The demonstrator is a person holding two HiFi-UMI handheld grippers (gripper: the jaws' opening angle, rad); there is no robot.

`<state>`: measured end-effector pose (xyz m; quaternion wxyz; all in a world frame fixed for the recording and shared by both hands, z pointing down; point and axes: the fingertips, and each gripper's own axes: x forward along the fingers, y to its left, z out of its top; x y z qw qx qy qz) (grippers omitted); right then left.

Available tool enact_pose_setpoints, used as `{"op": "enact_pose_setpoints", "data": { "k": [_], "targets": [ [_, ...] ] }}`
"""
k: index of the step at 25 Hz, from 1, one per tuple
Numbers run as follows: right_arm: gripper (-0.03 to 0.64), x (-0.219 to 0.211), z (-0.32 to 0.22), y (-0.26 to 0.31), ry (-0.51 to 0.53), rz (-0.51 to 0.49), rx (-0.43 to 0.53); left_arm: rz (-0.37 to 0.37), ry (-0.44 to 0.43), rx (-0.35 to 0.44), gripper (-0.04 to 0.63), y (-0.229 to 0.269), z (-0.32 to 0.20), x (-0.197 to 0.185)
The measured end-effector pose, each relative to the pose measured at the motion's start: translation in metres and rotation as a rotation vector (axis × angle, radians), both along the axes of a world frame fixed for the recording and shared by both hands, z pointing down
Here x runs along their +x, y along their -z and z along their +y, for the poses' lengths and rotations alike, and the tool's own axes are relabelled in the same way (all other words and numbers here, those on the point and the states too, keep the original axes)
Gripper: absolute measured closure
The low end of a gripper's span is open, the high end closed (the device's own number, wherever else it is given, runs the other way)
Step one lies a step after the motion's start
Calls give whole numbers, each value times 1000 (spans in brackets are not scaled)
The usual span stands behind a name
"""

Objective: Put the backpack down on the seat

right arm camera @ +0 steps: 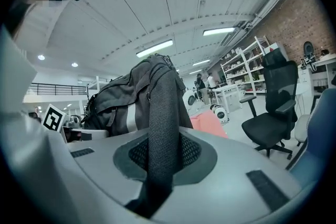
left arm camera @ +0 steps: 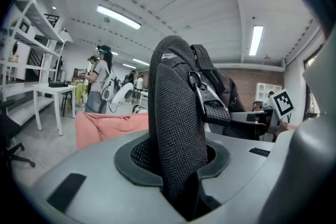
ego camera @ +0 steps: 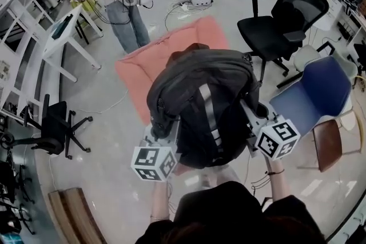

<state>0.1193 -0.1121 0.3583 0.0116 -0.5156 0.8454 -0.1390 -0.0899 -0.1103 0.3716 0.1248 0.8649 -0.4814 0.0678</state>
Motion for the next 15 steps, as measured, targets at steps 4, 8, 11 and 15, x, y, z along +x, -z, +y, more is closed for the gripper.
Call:
{"op": "enact_pose_setpoints", "data": {
  "k": [4, 8, 11, 15],
  "targets": [
    [568, 11, -38, -19, 45, -7, -35, -4, 49, -33, 469, -19, -30, 12],
    [568, 24, -74, -39, 94, -22, -66, -13, 96, -46, 469, -38, -57, 26],
    [568, 25, -97, -47, 122, -15, -87, -9, 128, -66, 469, -46, -74, 28],
    [568, 16, -119, -58, 148, -12, -111, -5, 158, -95, 469, -58, -90, 19]
  ]
}}
